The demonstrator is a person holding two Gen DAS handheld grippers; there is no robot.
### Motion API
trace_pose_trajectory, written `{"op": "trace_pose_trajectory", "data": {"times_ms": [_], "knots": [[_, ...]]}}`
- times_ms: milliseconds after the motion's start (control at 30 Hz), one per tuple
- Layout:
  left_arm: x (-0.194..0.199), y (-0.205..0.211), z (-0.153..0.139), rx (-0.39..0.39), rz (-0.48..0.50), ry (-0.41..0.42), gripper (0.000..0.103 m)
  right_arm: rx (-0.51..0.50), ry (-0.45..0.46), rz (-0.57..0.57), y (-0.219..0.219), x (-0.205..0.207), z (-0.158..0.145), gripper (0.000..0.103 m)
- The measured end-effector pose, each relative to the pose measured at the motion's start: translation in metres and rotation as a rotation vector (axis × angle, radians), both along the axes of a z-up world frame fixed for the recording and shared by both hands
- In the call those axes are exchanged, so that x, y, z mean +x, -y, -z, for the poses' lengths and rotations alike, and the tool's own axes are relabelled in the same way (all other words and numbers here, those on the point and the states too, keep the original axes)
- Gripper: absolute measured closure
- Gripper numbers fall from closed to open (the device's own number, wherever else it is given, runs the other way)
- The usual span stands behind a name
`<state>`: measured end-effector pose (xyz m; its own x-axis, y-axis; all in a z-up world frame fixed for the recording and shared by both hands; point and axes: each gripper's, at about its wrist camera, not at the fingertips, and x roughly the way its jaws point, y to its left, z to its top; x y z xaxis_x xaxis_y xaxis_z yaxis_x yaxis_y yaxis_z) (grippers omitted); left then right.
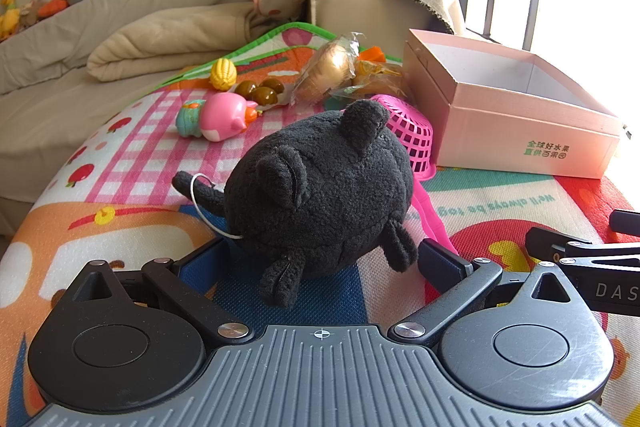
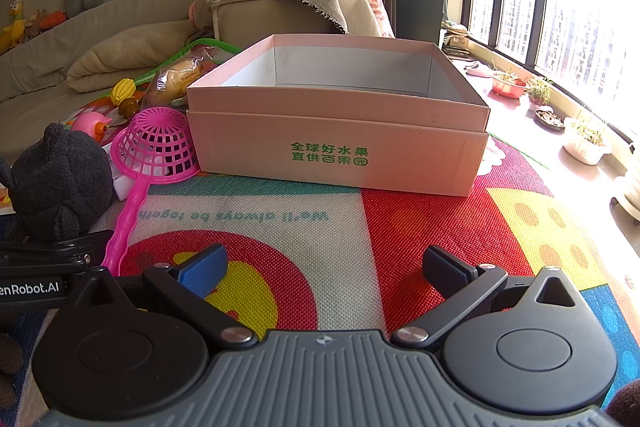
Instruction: Organize objects
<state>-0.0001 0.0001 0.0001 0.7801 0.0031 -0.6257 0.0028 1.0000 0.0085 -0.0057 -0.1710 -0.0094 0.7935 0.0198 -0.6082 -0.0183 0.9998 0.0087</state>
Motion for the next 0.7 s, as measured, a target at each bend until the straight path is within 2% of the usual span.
{"op": "trace_pose_trajectory", "data": {"times_ms": [700], "knots": [[-0.0003,-0.0001,0.0,0.0,0.001,0.0,0.0,-0.004,0.0,0.0,-0.0015,0.0012,0.0001,0.0]]}}
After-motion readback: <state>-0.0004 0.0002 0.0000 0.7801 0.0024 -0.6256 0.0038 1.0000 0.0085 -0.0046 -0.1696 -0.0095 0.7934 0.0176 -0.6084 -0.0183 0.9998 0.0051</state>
